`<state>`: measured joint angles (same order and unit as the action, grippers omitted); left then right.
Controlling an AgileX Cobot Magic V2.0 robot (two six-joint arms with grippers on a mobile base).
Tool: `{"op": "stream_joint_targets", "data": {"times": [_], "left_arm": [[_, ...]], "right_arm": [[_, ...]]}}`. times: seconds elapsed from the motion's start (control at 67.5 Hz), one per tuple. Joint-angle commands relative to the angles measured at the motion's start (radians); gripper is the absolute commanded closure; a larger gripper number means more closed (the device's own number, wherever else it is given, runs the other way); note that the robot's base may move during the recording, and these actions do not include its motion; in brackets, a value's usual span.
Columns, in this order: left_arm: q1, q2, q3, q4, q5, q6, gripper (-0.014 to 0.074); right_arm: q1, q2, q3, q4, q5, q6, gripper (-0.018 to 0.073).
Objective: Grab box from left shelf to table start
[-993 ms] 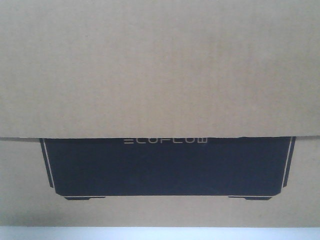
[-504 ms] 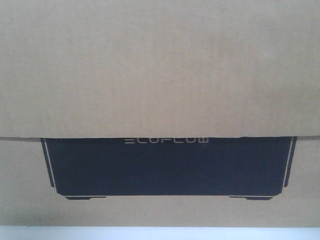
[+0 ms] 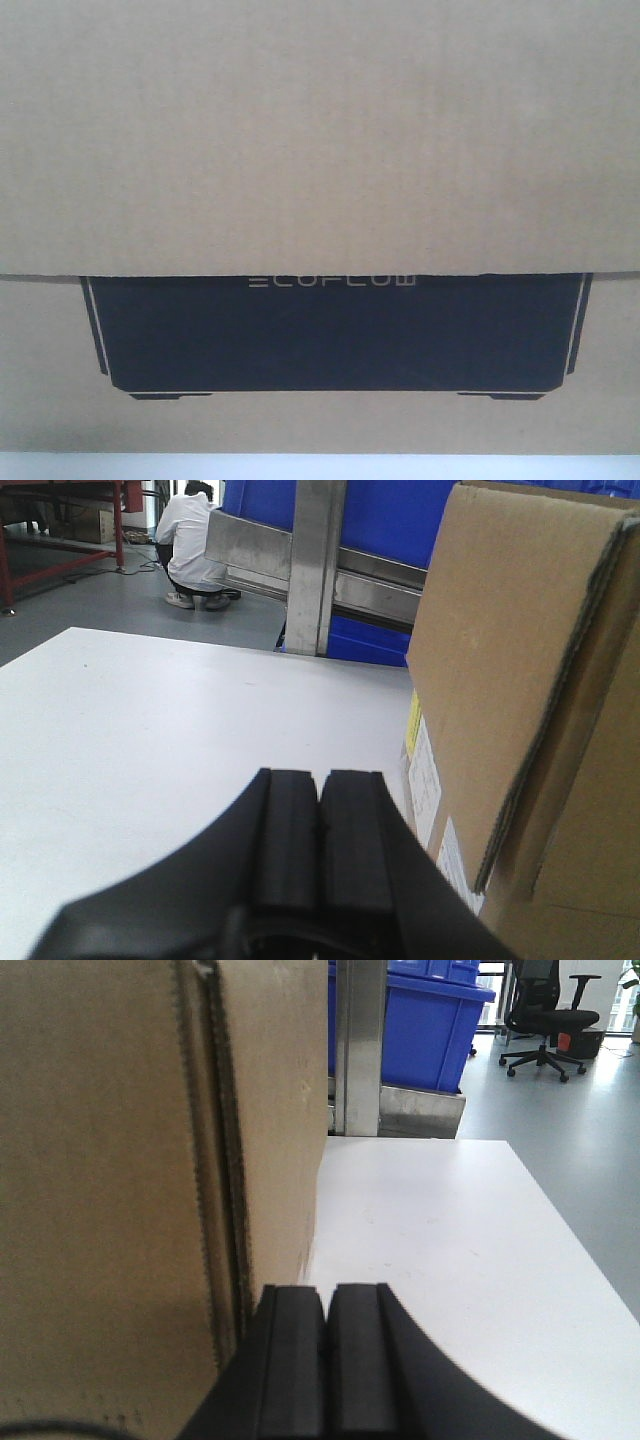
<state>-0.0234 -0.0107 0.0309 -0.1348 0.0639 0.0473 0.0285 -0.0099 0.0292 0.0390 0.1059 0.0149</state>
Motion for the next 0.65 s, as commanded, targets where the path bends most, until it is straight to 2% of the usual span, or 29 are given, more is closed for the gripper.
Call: {"op": "stream_joint_targets", "data": {"times": [0.0,0.637], "left_arm": [[-0.001,-0.015,-0.004,-0.002,-0.090,0.004,0.0690],[-0.001,-0.015,-0.004,-0.002,-0.090,0.004,0.0690]], "right_arm": [[0.000,-0.011,0.004,-0.012,-0.098,0.000,0.0502],[0.000,-0.011,0.004,-0.012,-0.097,0.000,0.0502]]}}
